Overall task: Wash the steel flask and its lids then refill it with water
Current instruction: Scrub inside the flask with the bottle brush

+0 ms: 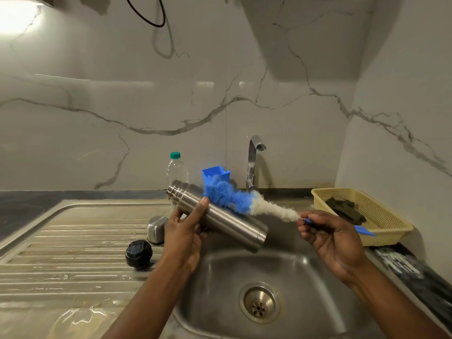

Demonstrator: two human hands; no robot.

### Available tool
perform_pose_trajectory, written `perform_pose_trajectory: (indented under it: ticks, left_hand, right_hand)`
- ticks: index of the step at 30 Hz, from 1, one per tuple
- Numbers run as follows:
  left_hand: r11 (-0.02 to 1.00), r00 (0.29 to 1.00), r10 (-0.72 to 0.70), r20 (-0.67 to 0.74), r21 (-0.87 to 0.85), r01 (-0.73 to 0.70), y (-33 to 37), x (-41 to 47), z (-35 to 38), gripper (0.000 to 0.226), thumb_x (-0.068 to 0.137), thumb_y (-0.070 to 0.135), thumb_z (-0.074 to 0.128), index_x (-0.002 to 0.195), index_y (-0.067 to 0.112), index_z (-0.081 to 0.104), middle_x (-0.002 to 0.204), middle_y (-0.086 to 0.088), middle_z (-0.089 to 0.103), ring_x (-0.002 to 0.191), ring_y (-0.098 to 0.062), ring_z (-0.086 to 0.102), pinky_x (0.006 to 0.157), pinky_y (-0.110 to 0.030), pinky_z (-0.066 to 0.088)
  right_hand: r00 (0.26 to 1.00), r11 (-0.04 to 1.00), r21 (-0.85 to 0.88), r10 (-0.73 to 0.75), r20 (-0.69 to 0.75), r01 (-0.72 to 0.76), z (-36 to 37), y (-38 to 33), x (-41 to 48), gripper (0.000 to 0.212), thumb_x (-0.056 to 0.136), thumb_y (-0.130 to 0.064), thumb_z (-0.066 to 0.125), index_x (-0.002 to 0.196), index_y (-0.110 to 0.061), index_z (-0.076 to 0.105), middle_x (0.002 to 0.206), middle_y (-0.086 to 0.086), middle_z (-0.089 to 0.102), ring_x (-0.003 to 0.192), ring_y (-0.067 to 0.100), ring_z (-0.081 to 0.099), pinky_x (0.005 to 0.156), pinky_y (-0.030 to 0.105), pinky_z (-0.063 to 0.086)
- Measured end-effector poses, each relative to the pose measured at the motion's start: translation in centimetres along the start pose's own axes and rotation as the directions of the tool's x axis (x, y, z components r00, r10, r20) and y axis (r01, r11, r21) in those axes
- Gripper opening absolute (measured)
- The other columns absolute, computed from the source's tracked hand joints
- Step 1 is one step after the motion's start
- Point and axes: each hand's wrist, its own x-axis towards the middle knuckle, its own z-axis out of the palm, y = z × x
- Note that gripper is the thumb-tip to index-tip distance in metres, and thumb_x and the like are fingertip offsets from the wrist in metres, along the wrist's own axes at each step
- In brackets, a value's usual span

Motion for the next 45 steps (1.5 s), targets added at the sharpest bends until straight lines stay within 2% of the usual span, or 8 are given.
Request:
perform_pose_trajectory:
  ticks: [4, 10, 14, 20, 25, 34, 38, 45]
  left_hand:
    - [0.995, 0.994, 0.095, -0.053, -0.039, -0.097, 1.0, 0.5, -0.5, 0.069, 0.076, 0.017, 0.082, 0.140, 0.008, 0.059, 0.133, -0.020, 0.069, 0.113, -0.031, 0.074, 0.098, -0.048, 0.061]
    - [0.996, 0.996, 0.086, -0.022, -0.032, -0.087, 0.2, 0.3, -0.1, 0.061, 0.074, 0.015, 0.081, 0.131, 0.008, 0.060, 0.107, -0.010, 0.076, 0.096, -0.026, 0.078, 0.071, -0.036, 0.065]
    - [0.987, 0.988, 0.150, -0.037, -0.059, -0.152, 1.1, 0.9, -0.6, 0.066, 0.075, 0.018, 0.083, 0.136, 0.013, 0.060, 0.106, -0.007, 0.075, 0.107, -0.028, 0.076, 0.088, -0.044, 0.065]
    - [0.989, 0.990, 0.131, -0.045, -0.058, -0.134, 0.6, 0.5, -0.3, 0.076, 0.072, 0.020, 0.083, 0.143, 0.005, 0.057, 0.113, -0.009, 0.073, 0.118, -0.032, 0.071, 0.103, -0.050, 0.058]
    - [0.979, 0.983, 0.171, -0.064, -0.101, -0.177, 1.7, 1.0, -0.8, 0.075, 0.075, 0.020, 0.084, 0.144, 0.008, 0.057, 0.134, -0.018, 0.069, 0.119, -0.036, 0.071, 0.103, -0.058, 0.056]
    - [0.978, 0.984, 0.144, -0.099, -0.134, -0.157, 2.0, 0.6, -0.7, 0.073, 0.077, 0.021, 0.083, 0.144, 0.009, 0.057, 0.135, -0.018, 0.069, 0.115, -0.035, 0.073, 0.090, -0.052, 0.063]
    - [0.975, 0.987, 0.140, -0.075, -0.164, -0.150, 2.7, 0.6, -1.0, 0.070, 0.081, 0.025, 0.080, 0.145, 0.014, 0.054, 0.132, -0.015, 0.071, 0.115, -0.035, 0.074, 0.093, -0.055, 0.061]
    - [0.966, 0.974, 0.163, -0.160, -0.173, -0.191, 3.1, 0.9, -1.4, 0.061, 0.084, 0.022, 0.082, 0.140, 0.015, 0.059, 0.129, -0.012, 0.074, 0.112, -0.034, 0.075, 0.088, -0.054, 0.064]
  right_hand:
    - [0.999, 0.999, 0.026, -0.017, -0.048, 0.018, -1.5, -1.0, 0.2, 0.040, 0.093, 0.003, 0.045, 0.070, 0.000, 0.077, 0.068, 0.017, 0.066, 0.058, 0.022, 0.063, 0.053, 0.025, 0.057]
    - [0.999, 0.999, 0.038, 0.035, 0.012, -0.036, -0.4, 0.1, 0.4, 0.025, 0.081, -0.001, 0.053, 0.074, 0.004, 0.076, 0.069, 0.018, 0.067, 0.059, 0.023, 0.064, 0.053, 0.026, 0.058]
    - [0.993, 0.995, 0.072, -0.055, -0.106, 0.063, -2.2, -1.5, 0.6, 0.031, 0.074, 0.000, 0.049, 0.055, -0.004, 0.073, 0.061, 0.012, 0.068, 0.051, 0.020, 0.062, 0.047, 0.023, 0.052]
    - [0.996, 0.998, 0.041, -0.042, -0.080, 0.046, -1.6, -0.1, 0.7, 0.048, 0.090, 0.006, 0.040, 0.059, -0.004, 0.075, 0.063, 0.013, 0.066, 0.053, 0.020, 0.062, 0.049, 0.025, 0.054]
    - [0.973, 0.989, 0.099, -0.090, -0.211, 0.113, -3.1, -2.0, 0.8, 0.029, 0.066, -0.003, 0.047, 0.047, -0.010, 0.068, 0.058, 0.009, 0.067, 0.048, 0.021, 0.060, 0.043, 0.023, 0.048]
    - [0.978, 0.994, 0.037, -0.091, -0.190, 0.100, -2.5, -1.5, 0.6, 0.030, 0.066, -0.004, 0.047, 0.046, -0.009, 0.068, 0.056, 0.009, 0.066, 0.046, 0.018, 0.058, 0.042, 0.022, 0.046]
    - [0.985, 0.985, -0.143, -0.118, -0.125, 0.100, -3.0, -1.0, 0.7, 0.031, 0.071, -0.001, 0.045, 0.048, -0.004, 0.067, 0.054, 0.016, 0.059, 0.044, 0.022, 0.051, 0.039, 0.024, 0.041]
    - [0.962, 0.979, 0.065, -0.176, -0.208, 0.193, -4.3, -3.1, 0.7, 0.041, 0.072, 0.006, 0.041, 0.041, -0.011, 0.063, 0.053, 0.008, 0.063, 0.043, 0.019, 0.056, 0.040, 0.021, 0.043]
